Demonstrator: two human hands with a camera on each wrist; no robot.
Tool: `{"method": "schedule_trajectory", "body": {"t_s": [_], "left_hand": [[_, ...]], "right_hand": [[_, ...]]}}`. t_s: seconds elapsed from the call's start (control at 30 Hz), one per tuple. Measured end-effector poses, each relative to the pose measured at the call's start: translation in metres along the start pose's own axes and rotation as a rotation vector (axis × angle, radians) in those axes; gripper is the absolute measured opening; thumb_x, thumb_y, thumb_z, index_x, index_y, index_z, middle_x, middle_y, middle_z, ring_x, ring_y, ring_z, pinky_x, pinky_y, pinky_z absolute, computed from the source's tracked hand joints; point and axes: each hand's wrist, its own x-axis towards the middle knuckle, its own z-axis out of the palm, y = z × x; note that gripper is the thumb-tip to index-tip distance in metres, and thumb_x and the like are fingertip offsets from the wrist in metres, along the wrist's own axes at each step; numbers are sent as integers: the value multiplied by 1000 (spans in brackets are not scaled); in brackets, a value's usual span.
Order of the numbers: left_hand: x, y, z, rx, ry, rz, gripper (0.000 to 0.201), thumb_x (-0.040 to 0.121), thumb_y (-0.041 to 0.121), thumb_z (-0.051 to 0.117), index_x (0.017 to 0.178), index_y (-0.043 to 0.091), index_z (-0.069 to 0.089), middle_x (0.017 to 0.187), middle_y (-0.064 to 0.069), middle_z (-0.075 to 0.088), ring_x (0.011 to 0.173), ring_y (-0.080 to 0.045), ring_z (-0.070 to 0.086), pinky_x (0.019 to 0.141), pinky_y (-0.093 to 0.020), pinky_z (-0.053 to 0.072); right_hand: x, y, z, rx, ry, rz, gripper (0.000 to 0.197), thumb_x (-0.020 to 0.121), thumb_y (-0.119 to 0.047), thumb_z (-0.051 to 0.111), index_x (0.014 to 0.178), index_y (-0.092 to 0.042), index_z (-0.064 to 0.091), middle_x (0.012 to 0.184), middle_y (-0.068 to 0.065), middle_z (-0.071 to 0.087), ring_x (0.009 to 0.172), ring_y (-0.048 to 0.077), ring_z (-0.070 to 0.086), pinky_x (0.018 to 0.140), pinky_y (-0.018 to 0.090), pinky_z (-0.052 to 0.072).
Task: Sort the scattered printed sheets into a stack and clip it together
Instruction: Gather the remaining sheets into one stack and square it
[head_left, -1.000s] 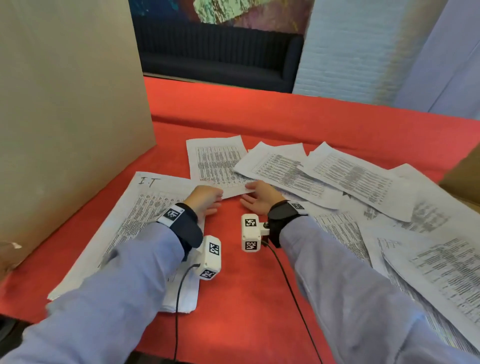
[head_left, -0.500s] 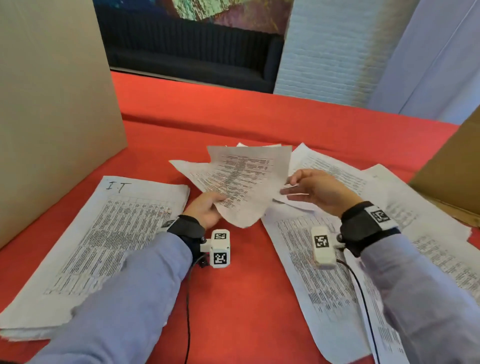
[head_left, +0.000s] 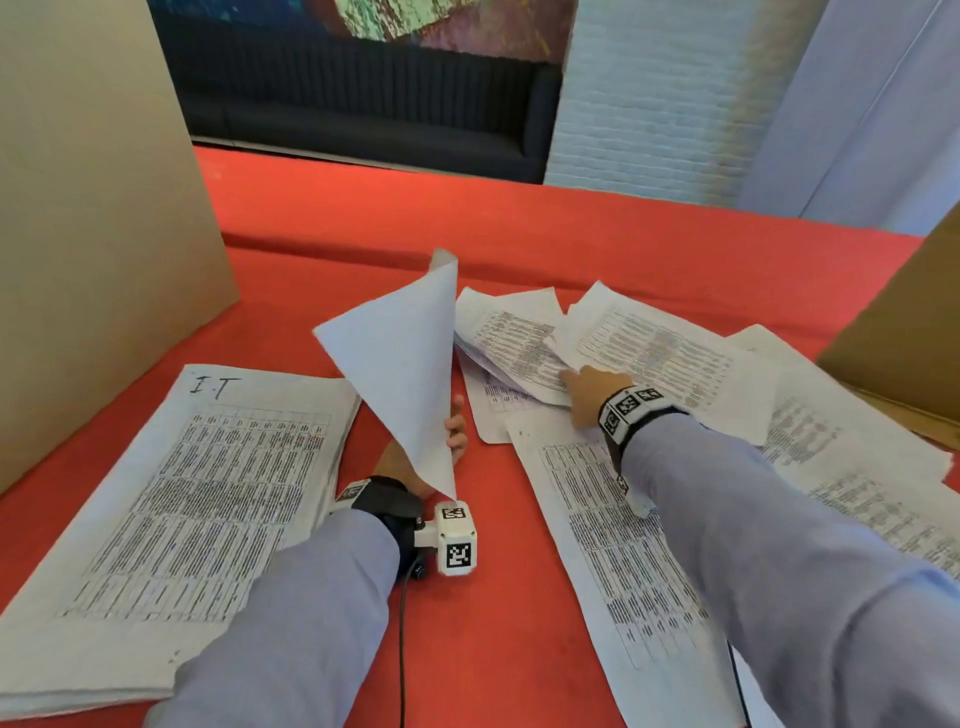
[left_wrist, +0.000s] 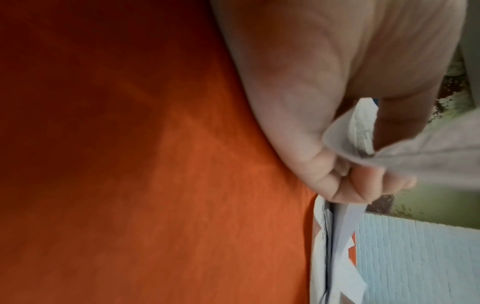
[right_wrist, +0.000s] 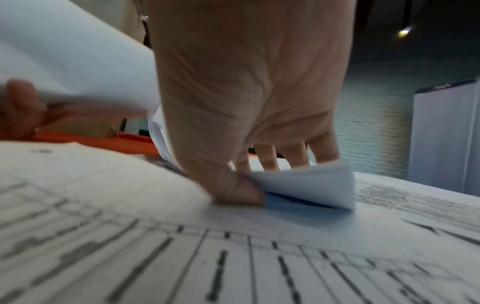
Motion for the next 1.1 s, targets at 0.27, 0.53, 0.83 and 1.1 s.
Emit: {"method": "schedule_trajectory", "body": {"t_s": [0.27,0.53,0.83,1.1], "left_hand": [[-1,-6,13,238,288,25,38,86,-12,27,100,2,58,95,-18,68,89,-33,65,79,-44,50],[2,-6,11,339,254,-58,68,76,-18,16,135,4,41,117,-19,59,105,-37,57,77,-49,50],[-1,-9,15,289,227,3,43,103,34,24,128,8,48,98,-15,72,102,-29,59,83,-43,45],[-2,-6,14,392,283,-149,16,91,0,46,96,5,60,80,-10,65,77,-7,66,62,-19,54]], "right_hand": [[12,40,-26,688,219,193,30,95,-15,50,117,1,62,118,23,64,109,35,60,84,35,45],[-49,54,-118,753,837,-80,19,89,-11,59,104,-3,67,99,8,69,89,21,60,82,27,42],[-102,-83,-93,59,332,-265,29,92,1,46,115,-6,62,109,12,63,100,34,65,76,39,51],[-93,-103,-40,518,-47,-493,32,97,-30,50,121,-16,65,105,12,68,98,27,63,84,35,48]]}}
